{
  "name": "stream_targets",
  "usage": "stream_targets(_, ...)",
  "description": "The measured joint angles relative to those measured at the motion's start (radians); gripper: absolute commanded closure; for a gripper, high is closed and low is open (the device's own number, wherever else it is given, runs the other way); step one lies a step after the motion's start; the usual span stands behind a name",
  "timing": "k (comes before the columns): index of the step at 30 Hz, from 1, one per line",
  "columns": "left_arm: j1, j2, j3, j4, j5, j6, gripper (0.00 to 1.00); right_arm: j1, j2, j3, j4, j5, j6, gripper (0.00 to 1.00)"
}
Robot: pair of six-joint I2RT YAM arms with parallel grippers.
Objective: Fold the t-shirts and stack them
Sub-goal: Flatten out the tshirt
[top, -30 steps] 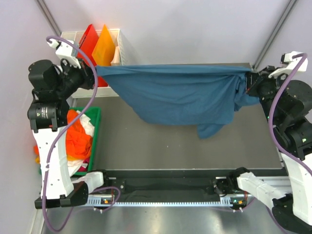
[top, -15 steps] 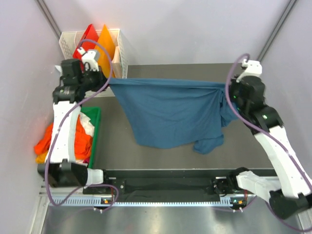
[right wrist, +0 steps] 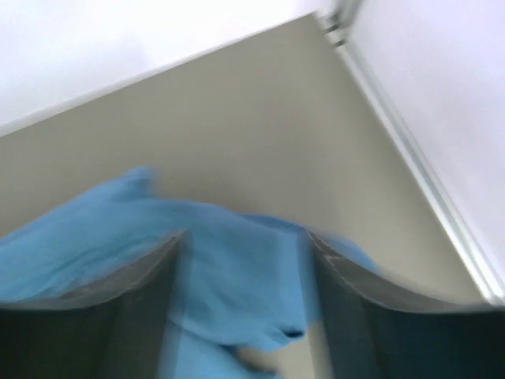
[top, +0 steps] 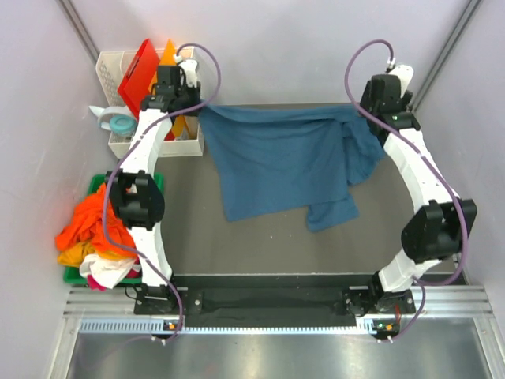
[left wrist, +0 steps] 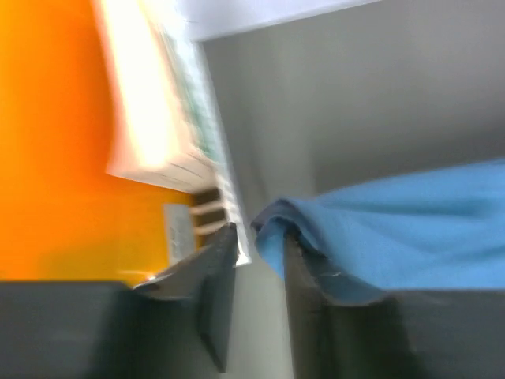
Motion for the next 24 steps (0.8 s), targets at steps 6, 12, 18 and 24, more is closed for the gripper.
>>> stream_targets(6, -0.006, 0.055, 0.073, -0.004, -0.164, 0.035, 0.05, -0.044, 0.048, 0.043, 0.017, 0.074, 0.002, 0.0)
stream_targets(12, -0.047, -0.114, -0.147, 0.027, -0.177, 0.048, 0.03, 0.01, -0.033, -0.046, 0.057, 0.09, -0.005, 0.0)
stream_targets(18, -0.091, -0.441, -0.522, 0.049, -0.095, 0.055, 0.08, 0.177, -0.244, -0.241, 0.085, 0.111, -0.004, 0.0)
stream_targets(24, -0.236, -0.616, -0.78, 0.023, -0.008, 0.072, 0.14, 0.337, -0.33, -0.367, 0.074, 0.148, 0.042, 0.01)
